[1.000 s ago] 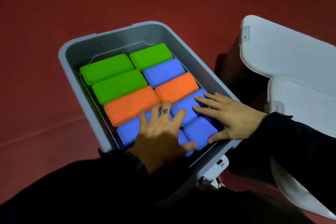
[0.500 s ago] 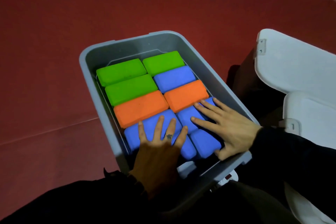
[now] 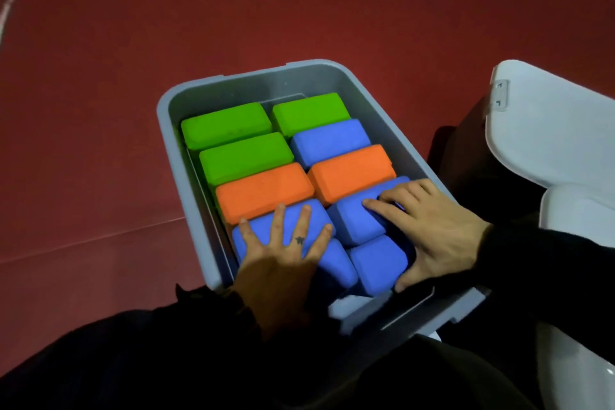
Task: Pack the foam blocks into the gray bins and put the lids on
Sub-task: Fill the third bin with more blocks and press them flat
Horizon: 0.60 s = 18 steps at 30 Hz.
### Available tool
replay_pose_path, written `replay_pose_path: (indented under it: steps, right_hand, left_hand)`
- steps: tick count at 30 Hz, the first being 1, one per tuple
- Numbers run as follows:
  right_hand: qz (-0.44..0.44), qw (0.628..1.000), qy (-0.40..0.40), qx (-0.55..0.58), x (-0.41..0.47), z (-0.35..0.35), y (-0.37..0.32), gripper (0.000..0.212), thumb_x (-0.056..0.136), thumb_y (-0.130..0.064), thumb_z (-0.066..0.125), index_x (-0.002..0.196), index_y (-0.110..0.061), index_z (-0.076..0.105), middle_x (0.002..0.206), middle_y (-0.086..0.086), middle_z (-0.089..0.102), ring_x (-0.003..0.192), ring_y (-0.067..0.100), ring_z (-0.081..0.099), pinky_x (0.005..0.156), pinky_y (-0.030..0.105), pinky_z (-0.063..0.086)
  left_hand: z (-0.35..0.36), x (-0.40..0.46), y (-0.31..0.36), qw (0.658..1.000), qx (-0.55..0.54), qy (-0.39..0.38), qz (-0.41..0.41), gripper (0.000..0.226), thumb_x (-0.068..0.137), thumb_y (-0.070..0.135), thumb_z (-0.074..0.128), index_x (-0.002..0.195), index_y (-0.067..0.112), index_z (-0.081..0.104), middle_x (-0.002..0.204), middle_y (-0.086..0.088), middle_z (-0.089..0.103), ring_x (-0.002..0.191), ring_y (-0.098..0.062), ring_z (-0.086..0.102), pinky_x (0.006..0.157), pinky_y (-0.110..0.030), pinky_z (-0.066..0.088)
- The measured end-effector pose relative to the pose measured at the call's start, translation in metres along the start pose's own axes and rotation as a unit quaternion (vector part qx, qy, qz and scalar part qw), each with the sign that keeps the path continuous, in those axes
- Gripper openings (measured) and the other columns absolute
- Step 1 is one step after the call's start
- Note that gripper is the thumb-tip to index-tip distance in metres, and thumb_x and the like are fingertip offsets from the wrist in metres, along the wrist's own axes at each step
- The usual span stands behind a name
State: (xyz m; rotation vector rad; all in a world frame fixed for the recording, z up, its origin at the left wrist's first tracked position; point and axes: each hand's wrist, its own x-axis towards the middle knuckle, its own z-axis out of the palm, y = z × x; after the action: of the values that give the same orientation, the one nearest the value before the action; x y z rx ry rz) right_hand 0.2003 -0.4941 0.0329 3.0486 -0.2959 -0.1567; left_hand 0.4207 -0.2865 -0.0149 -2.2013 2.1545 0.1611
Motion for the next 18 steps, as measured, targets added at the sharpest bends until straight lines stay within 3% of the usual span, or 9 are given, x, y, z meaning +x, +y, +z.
replay_pose_path:
  steps: [3, 5, 7, 8, 10, 12, 14, 16, 18]
  right_hand:
    - [0.001, 0.998, -0.012, 0.058, 0.004, 0.005, 0.001, 0.113, 0.075, -0.096, 0.045, 0.157, -0.018, 0.039, 0.136, 0.008, 0.049, 0.124, 0.029, 0.046, 0.107, 0.048, 0.037]
    - [0.079, 0.981, 0.022, 0.177, 0.007, 0.016, -0.008, 0.080, 0.086, -0.088, 0.040, 0.149, -0.039, 0.046, 0.132, -0.003, 0.048, 0.125, 0.026, 0.047, 0.108, 0.044, 0.033]
    - [0.145, 0.959, 0.111, 0.217, 0.014, 0.032, -0.017, 0.049, 0.094, -0.072, 0.049, 0.133, -0.046, 0.062, 0.133, -0.005, 0.052, 0.130, 0.030, 0.048, 0.109, 0.046, 0.032]
    - [0.165, 0.955, 0.144, 0.200, 0.019, 0.035, -0.016, 0.039, 0.093, -0.063, 0.054, 0.125, -0.045, 0.068, 0.141, -0.001, 0.050, 0.139, 0.034, 0.042, 0.113, 0.047, 0.030]
    - [0.178, 0.949, 0.141, 0.220, 0.027, 0.036, -0.009, 0.038, 0.090, -0.050, 0.057, 0.125, -0.041, 0.068, 0.160, 0.007, 0.034, 0.152, 0.032, 0.025, 0.121, 0.048, 0.024]
    - [0.210, 0.924, 0.132, 0.290, 0.034, 0.036, -0.007, 0.060, 0.085, -0.049, 0.062, 0.141, -0.030, 0.055, 0.165, 0.009, 0.023, 0.155, 0.023, 0.021, 0.125, 0.039, 0.023]
    - [0.295, 0.872, 0.174, 0.349, 0.047, 0.032, -0.007, 0.092, 0.079, -0.053, 0.073, 0.155, -0.017, 0.037, 0.163, 0.007, 0.030, 0.150, 0.017, 0.031, 0.123, 0.033, 0.027]
    - [0.367, 0.837, 0.139, 0.382, 0.064, 0.026, -0.007, 0.104, 0.080, -0.052, 0.079, 0.162, -0.021, 0.023, 0.156, -0.003, 0.043, 0.140, 0.012, 0.044, 0.113, 0.028, 0.034]
    - [0.380, 0.791, 0.057, 0.475, 0.075, 0.018, 0.005, 0.113, 0.079, -0.067, 0.074, 0.165, -0.029, 0.011, 0.153, -0.013, 0.041, 0.132, 0.006, 0.044, 0.108, 0.025, 0.032]
  left_hand:
    - [0.003, 0.002, -0.004, 1.000, -0.004, -0.019, -0.003, 0.116, 0.053, 0.088, 0.051, 0.150, 0.024, 0.049, 0.154, -0.022, 0.045, 0.135, -0.056, 0.045, 0.090, -0.085, 0.032]
    - [0.002, 0.001, 0.003, 0.998, -0.050, -0.022, -0.034, 0.114, 0.060, 0.097, 0.040, 0.149, 0.026, 0.051, 0.155, -0.018, 0.045, 0.138, -0.053, 0.042, 0.095, -0.086, 0.026]
    - [-0.005, 0.003, 0.010, 0.991, -0.106, -0.017, -0.084, 0.101, 0.069, 0.092, 0.035, 0.146, 0.030, 0.053, 0.155, -0.013, 0.047, 0.141, -0.047, 0.042, 0.099, -0.082, 0.026]
    - [-0.010, 0.007, 0.009, 0.984, -0.129, 0.000, -0.121, 0.098, 0.070, 0.088, 0.033, 0.148, 0.031, 0.050, 0.159, -0.012, 0.041, 0.145, -0.045, 0.036, 0.104, -0.078, 0.026]
    - [-0.017, 0.014, 0.000, 0.956, -0.187, 0.041, -0.224, 0.101, 0.071, 0.079, 0.032, 0.160, 0.032, 0.023, 0.170, -0.011, 0.009, 0.155, -0.037, 0.007, 0.117, -0.063, 0.011]
    - [-0.027, 0.020, -0.009, 0.893, -0.291, 0.105, -0.327, 0.105, 0.075, 0.065, 0.046, 0.162, 0.026, 0.001, 0.169, -0.009, -0.012, 0.156, -0.031, -0.009, 0.122, -0.051, 0.000]
    - [-0.038, 0.026, -0.020, 0.802, -0.411, 0.166, -0.400, 0.103, 0.087, 0.046, 0.062, 0.162, 0.017, -0.003, 0.169, -0.011, -0.011, 0.156, -0.029, -0.005, 0.124, -0.043, 0.003]
    - [-0.036, 0.033, -0.032, 0.719, -0.497, 0.171, -0.455, 0.100, 0.090, 0.032, 0.066, 0.161, 0.008, -0.001, 0.168, -0.017, 0.003, 0.155, -0.029, 0.009, 0.125, -0.038, 0.010]
    - [-0.026, 0.040, -0.048, 0.655, -0.543, 0.170, -0.496, 0.093, 0.085, 0.044, 0.061, 0.156, 0.004, 0.018, 0.158, -0.021, 0.033, 0.144, -0.036, 0.035, 0.121, -0.044, 0.028]
